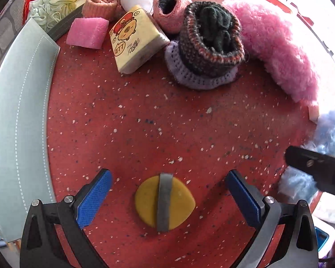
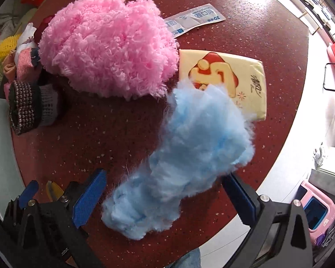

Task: Organize soft objects
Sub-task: 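Grasp the yellow round sponge with the left tool while the right tool grasps the blue fluffy toy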

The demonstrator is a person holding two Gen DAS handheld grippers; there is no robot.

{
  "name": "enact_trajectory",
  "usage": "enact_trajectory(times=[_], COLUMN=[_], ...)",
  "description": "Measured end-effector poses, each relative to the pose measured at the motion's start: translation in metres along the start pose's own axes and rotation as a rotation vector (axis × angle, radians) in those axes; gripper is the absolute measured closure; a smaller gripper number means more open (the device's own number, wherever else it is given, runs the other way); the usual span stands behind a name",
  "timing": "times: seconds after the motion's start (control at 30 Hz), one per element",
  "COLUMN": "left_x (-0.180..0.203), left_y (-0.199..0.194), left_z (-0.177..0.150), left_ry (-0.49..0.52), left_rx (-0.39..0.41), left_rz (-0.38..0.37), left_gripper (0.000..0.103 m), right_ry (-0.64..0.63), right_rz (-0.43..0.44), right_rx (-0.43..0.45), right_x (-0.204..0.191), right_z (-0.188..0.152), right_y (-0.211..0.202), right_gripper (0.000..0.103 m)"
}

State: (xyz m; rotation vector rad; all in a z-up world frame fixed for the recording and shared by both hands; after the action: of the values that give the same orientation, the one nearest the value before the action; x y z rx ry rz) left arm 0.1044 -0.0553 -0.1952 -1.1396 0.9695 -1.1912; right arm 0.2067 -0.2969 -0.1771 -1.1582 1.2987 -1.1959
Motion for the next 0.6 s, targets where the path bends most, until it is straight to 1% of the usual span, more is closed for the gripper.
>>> enact_trajectory(times=[0.07, 0.13, 0.17, 0.2, 0.23, 0.27, 0.3, 0.33, 0.37, 0.4, 0.43, 0.47, 0.5, 0.53, 0.6], left_x=[-0.007, -0.009, -0.010, -0.012, -0.014, -0.013, -0.012, -0.013, -0.010, -0.009, -0.009, -0.008, -0.010, -0.010, -0.015], left_y=[0.003, 0.002, 0.001, 0.003, 0.005, 0.005, 0.004, 0.005, 0.007, 0.004, 0.001, -0.003, -0.006, -0.009, -0.012], left_z=[0.000, -0.003, -0.005, -0.006, -0.006, -0.007, -0.006, -0.005, 0.001, 0.000, -0.002, -0.003, -0.004, -0.005, -0.008], left_ry=[-0.050, -0.065, -0.068, -0.069, -0.066, -0.075, -0.087, -0.095, -0.096, -0.089, -0.079, -0.068, -0.064, -0.061, -0.056], left_rx=[-0.007, 0.012, 0.016, 0.011, -0.002, -0.023, -0.045, -0.063, -0.072, -0.072, -0.068, -0.068, -0.069, -0.068, -0.087], left_rz=[-0.035, -0.032, -0.032, -0.030, -0.027, -0.028, -0.029, -0.031, -0.035, -0.037, -0.042, -0.054, -0.060, -0.061, -0.085], left_gripper=[0.000, 0.000, 0.000, 0.000, 0.000, 0.000, 0.000, 0.001, 0.002, 0.009, 0.021, 0.029, 0.044, 0.061, 0.063], right_ry=[-0.024, -0.053, -0.073, -0.089, -0.107, -0.125, -0.133, -0.142, -0.144, -0.136, -0.126, -0.116, -0.113, -0.112, -0.113], right_rz=[-0.026, -0.054, -0.073, -0.090, -0.114, -0.134, -0.122, -0.117, -0.091, -0.056, -0.026, -0.003, 0.004, 0.009, 0.033], right_rx=[0.007, 0.020, 0.025, 0.029, 0.040, 0.054, 0.063, 0.061, 0.049, 0.031, 0.017, 0.013, 0.016, 0.019, 0.021], right_x=[-0.004, -0.012, -0.015, -0.020, -0.023, -0.024, -0.026, -0.026, -0.029, -0.027, -0.021, -0.019, -0.015, -0.013, -0.013], right_z=[0.002, 0.003, 0.003, 0.003, 0.002, 0.002, 0.001, 0.001, 0.000, -0.001, 0.000, -0.002, -0.003, -0.005, -0.010], right_y=[0.004, 0.006, 0.006, 0.006, 0.004, 0.000, -0.003, -0.005, -0.005, -0.006, -0.008, -0.010, -0.015, -0.019, -0.028], right_gripper=[0.001, 0.002, 0.007, 0.020, 0.027, 0.047, 0.067, 0.072, 0.075, 0.076, 0.076, 0.076, 0.076, 0.076, 0.076])
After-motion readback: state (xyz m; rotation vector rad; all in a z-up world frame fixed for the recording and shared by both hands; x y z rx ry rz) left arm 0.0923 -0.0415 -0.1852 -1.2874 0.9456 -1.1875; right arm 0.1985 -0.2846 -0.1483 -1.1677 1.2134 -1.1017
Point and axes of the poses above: each gripper's, at about its wrist camera, not at the fingertips, and y roughly the way its jaws point, x to its right, z to its top, the point moved 3 cm from there along y, roughly the way its jaws point, and after that the axes turned 4 degrees about -z, right-handed, at the moved point
